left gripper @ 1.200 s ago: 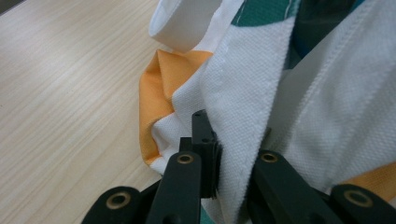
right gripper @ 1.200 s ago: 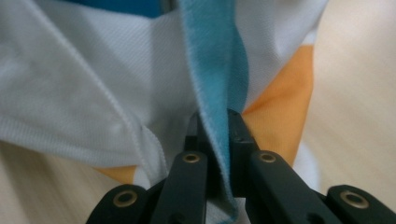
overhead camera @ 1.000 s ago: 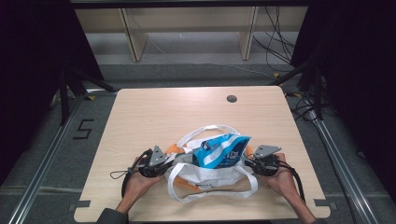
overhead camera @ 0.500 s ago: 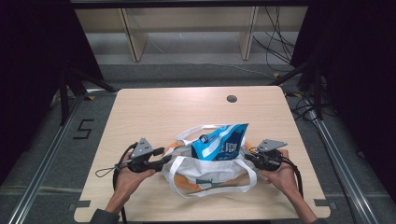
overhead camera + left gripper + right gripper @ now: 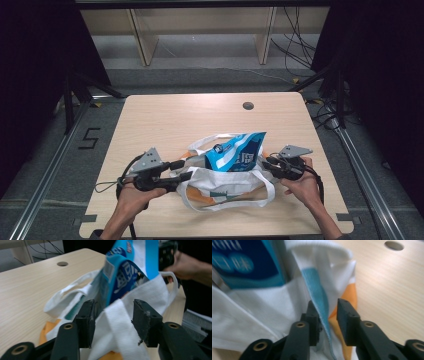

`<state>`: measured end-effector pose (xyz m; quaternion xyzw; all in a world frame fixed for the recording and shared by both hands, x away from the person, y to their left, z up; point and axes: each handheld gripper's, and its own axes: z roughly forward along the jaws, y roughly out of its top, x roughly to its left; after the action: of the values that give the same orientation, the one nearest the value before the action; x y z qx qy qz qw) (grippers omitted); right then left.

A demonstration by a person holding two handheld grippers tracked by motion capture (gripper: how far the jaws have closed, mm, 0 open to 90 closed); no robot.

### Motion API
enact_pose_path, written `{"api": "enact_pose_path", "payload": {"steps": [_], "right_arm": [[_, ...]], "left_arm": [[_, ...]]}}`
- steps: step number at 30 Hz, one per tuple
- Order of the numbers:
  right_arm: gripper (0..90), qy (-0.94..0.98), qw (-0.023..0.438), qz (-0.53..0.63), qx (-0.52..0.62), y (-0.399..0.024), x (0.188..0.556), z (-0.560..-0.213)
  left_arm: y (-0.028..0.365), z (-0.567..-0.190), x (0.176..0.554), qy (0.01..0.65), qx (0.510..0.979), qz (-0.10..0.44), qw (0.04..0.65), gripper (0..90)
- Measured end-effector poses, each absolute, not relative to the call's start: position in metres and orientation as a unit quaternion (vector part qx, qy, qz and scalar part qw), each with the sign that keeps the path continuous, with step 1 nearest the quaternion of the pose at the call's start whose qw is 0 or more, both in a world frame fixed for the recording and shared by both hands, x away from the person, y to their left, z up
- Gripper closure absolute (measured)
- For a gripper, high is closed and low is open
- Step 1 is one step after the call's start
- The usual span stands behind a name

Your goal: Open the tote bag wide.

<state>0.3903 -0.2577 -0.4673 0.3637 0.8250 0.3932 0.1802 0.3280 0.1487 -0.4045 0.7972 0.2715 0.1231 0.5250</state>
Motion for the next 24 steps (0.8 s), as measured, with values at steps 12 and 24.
{"api": "enact_pose_path", "payload": {"steps": [12,24], "right_arm": [[56.2,0.796,0.158,0.475,0.341,-0.266,0.345,-0.405],[78.8,0.864,0.136,0.407,0.264,-0.220,0.330,-0.423]], "left_arm": [[0.138,-0.425,0.334,0.252,0.817,0.137,0.500,63.3],[0.131,-0.436,0.327,0.233,0.843,0.134,0.466,72.3]]}}
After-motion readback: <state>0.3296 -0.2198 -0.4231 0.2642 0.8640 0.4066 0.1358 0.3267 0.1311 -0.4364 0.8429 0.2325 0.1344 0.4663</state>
